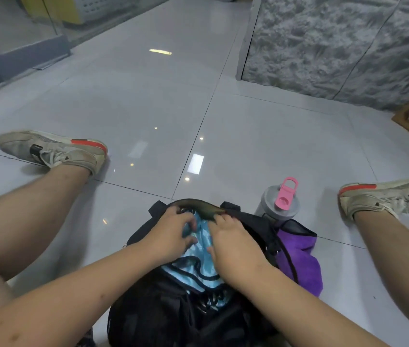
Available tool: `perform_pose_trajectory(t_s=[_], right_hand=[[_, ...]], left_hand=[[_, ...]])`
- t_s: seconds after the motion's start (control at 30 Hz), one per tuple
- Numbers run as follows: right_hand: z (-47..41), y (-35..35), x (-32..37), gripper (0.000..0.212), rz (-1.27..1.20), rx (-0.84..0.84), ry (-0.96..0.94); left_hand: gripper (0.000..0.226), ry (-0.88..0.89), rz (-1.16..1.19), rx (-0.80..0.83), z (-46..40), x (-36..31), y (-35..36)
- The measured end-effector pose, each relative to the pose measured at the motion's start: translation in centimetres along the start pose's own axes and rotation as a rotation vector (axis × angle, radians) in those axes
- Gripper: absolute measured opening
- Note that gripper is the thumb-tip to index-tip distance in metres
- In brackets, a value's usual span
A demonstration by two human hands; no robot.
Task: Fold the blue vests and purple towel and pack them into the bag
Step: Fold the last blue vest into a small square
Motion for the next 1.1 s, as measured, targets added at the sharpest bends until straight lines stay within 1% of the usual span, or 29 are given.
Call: perform_pose_trajectory(t_s=[0.03, 0.13, 0.2, 0.27, 0.37, 0.43, 0.47, 0.53, 0.6, 0.67, 0.7, 0.73, 0.77, 0.8, 0.87, 0.93, 0.97, 1.0, 1.07, 1.1], right_hand=[[0.0, 0.8, 0.2, 0.050, -0.014, 0.045, -0.014], [0.3, 3.5, -0.6, 0.081, 0.052, 0.210, 0.015], [0.7, 4.3, -1.4, 0.090, 0.114, 0.267, 0.012], [1.1, 4.4, -2.2, 0.093, 0.127, 0.275, 0.027], [1.9, 4.9, -3.4, 0.100, 0.085, 0.286, 0.068], [2.6, 5.7, -3.9, 0.102, 0.055, 0.345, 0.098], [2.9, 6.0, -4.2, 0.102, 0.049, 0.391, 0.118], [3.1, 6.2, -4.6, 0.099, 0.045, 0.446, 0.152], [2.9, 5.8, -4.6, 0.098, 0.022, 0.414, 0.131], [2.7, 5.2, -4.5, 0.101, -0.047, 0.352, 0.094], [2.5, 5.0, -4.3, 0.102, -0.081, 0.338, 0.081], [2.5, 4.8, -4.1, 0.104, -0.092, 0.329, 0.070], [2.3, 4.6, -3.7, 0.107, -0.087, 0.313, 0.060], [2.1, 4.4, -3.4, 0.109, -0.071, 0.296, 0.055], [1.8, 4.2, -2.8, 0.104, -0.056, 0.264, 0.058], [1.8, 4.2, -2.6, 0.094, -0.062, 0.245, 0.090], [1.8, 4.3, -2.8, 0.091, -0.061, 0.248, 0.107], [1.9, 4.5, -3.0, 0.090, -0.054, 0.263, 0.124], [1.9, 4.9, -3.6, 0.087, -0.040, 0.321, 0.158], [1.9, 5.0, -3.8, 0.084, -0.037, 0.351, 0.172]], left_hand=[[0.026, 0.033, -0.105, 0.064, 0.3, 0.0, -0.1], [0.053, 0.086, -0.428, 0.228, 1.4, 0.2, -0.9], [0.079, 0.061, -0.516, 0.318, 2.0, 0.8, -1.2], [0.096, 0.046, -0.554, 0.370, 2.3, 1.3, -1.2], [0.104, 0.066, -0.640, 0.381, 2.4, 1.7, -0.8], [0.110, 0.037, -0.734, 0.451, 3.0, 2.7, -0.1], [0.104, 0.014, -0.796, 0.499, 3.4, 3.2, 0.0], [0.081, -0.021, -0.868, 0.554, 3.7, 4.2, 0.1], [0.069, -0.025, -0.873, 0.590, 3.5, 3.6, -0.6], [0.059, -0.002, -0.877, 0.636, 2.9, 1.0, -2.1], [0.045, 0.007, -0.874, 0.629, 2.4, -0.1, -2.7], [0.027, 0.018, -0.867, 0.593, 2.1, -1.4, -3.2], [0.017, 0.041, -0.848, 0.534, 1.7, -3.0, -3.9], [0.023, 0.068, -0.841, 0.480, 1.3, -4.1, -4.0], [0.030, 0.174, -0.812, 0.441, 1.1, -5.7, -3.2], [0.025, 0.283, -0.602, 0.408, 1.0, -6.4, -1.0], [0.036, 0.307, -0.503, 0.399, 1.1, -5.9, 0.0], [0.052, 0.327, -0.447, 0.411, 1.3, -5.4, 1.0], [0.081, 0.363, -0.449, 0.452, 1.5, -3.8, 2.4], [0.090, 0.389, -0.465, 0.454, 1.5, -3.3, 2.8]])
Point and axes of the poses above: each hand's wrist, its own z-axis away from the middle knuckle, its own y-axis out of the palm, x = y × z, the point moved 5 cm from there along -z, towards the middle knuckle, and after that the axes turned 15 degrees about -x, right-handed, at the moved point
